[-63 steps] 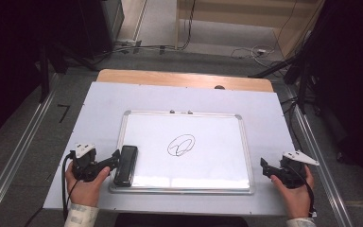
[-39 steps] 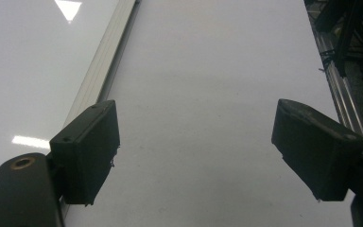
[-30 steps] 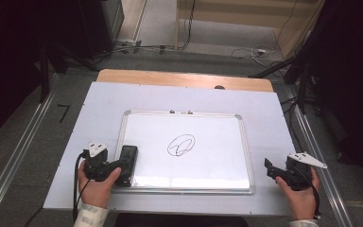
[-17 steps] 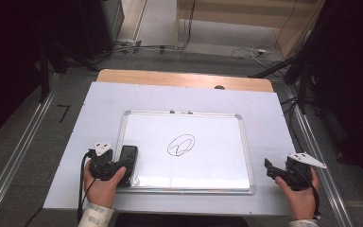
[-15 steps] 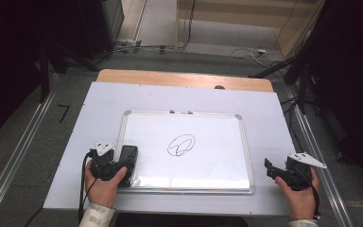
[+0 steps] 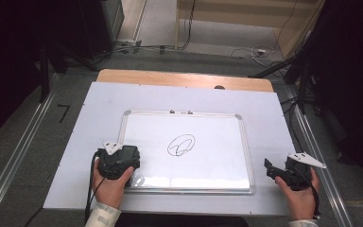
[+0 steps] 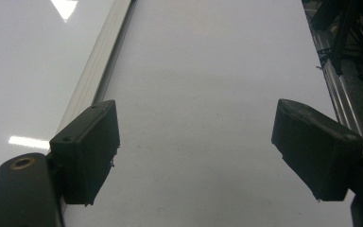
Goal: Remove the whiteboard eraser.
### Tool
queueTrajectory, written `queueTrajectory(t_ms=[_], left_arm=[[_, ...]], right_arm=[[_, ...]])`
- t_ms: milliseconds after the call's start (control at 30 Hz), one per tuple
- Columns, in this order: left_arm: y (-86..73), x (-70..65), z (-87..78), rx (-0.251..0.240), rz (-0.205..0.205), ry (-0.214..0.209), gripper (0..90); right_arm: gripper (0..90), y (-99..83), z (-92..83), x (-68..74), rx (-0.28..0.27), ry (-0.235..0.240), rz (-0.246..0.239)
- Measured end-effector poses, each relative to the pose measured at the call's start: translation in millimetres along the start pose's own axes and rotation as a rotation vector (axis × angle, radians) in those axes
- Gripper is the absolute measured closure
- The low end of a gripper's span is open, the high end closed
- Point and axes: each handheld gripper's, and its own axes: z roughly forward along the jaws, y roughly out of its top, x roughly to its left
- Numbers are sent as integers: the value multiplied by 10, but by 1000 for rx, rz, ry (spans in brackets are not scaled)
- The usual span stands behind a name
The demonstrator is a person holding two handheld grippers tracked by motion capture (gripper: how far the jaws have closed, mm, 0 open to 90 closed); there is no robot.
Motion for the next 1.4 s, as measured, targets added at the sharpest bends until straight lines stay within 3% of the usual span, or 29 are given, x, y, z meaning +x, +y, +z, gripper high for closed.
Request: queueTrajectory(t_ms=[567,900,1400], left_arm=[[-28,-111,107,34,12,61,317],[-38,-148,127,22,37,116,392],[-10,-183,90,14,48,81,407]], right_arm=[[147,2,-5,6,3,-3,1],[147,1,-7,8,1,-6,3],[148,5,-9,5,-6,-9,1]])
